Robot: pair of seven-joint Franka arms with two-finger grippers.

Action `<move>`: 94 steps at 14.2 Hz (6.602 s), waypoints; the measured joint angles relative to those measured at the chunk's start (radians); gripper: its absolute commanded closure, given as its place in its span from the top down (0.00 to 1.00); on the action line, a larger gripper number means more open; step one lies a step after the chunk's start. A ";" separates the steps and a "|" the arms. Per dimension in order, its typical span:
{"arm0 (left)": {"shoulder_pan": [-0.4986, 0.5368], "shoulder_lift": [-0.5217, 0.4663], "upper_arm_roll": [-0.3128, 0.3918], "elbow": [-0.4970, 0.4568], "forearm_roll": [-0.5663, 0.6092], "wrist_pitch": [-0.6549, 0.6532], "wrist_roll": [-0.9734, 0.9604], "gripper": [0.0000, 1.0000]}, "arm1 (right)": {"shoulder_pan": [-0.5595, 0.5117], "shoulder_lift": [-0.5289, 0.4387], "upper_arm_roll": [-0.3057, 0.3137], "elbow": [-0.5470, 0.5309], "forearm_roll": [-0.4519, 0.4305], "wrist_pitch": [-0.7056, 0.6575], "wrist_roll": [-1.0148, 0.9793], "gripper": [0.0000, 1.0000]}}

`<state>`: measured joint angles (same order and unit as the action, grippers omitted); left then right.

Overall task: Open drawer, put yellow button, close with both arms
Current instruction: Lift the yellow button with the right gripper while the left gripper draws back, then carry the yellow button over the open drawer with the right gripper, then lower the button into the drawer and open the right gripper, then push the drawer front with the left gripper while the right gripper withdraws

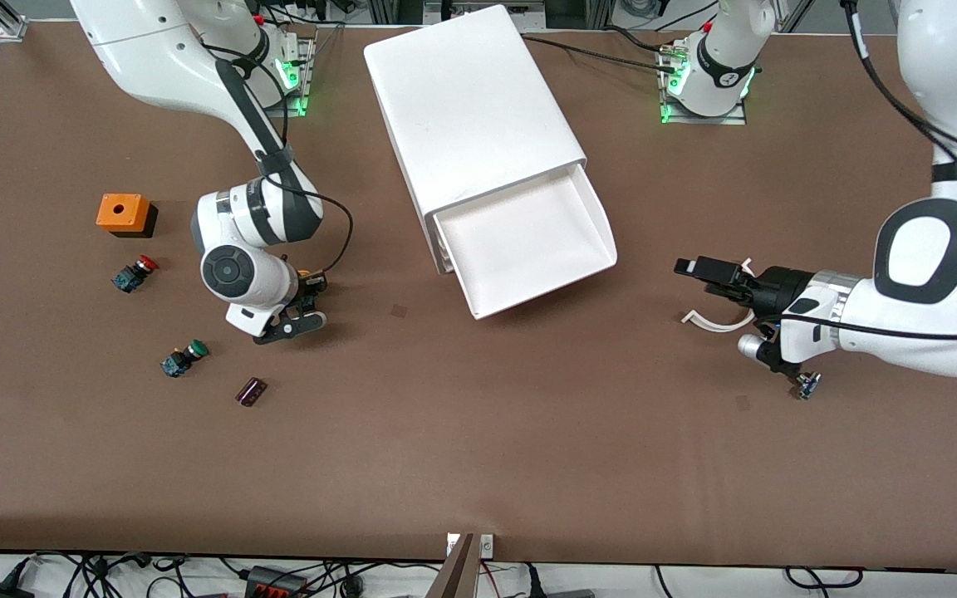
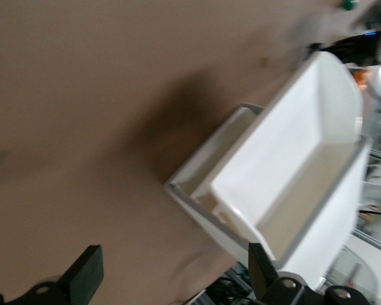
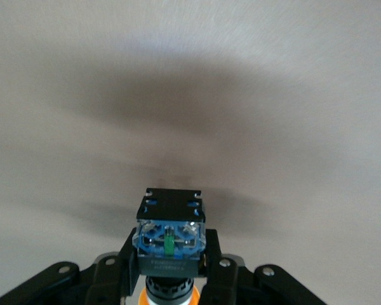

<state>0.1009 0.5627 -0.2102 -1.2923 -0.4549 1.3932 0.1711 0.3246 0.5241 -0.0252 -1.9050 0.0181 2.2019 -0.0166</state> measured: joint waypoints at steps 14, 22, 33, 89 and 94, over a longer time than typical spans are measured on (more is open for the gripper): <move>-0.036 0.012 0.021 0.007 0.490 0.193 -0.094 1.00 | 0.018 -0.073 0.015 0.467 0.142 -0.407 0.521 0.02; -0.009 0.014 0.027 0.008 0.490 0.296 -0.129 1.00 | 0.123 -0.070 0.018 0.604 0.224 -0.455 0.946 0.00; -0.011 0.014 0.025 0.011 0.490 0.298 -0.186 1.00 | 0.290 -0.006 0.020 0.648 0.286 -0.304 1.563 0.00; -0.282 0.090 -0.109 -0.031 0.494 0.542 -0.955 1.00 | -0.051 0.070 -0.018 0.815 0.172 -0.659 0.985 1.00; -0.350 0.091 -0.110 -0.057 0.494 0.543 -1.105 1.00 | -0.167 0.060 -0.017 0.816 0.160 -0.666 0.739 1.00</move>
<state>-0.2489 0.6533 -0.3203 -1.3492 0.0393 1.9359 -0.9341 0.1580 0.5843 -0.0426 -1.0890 0.1782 1.5359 0.7222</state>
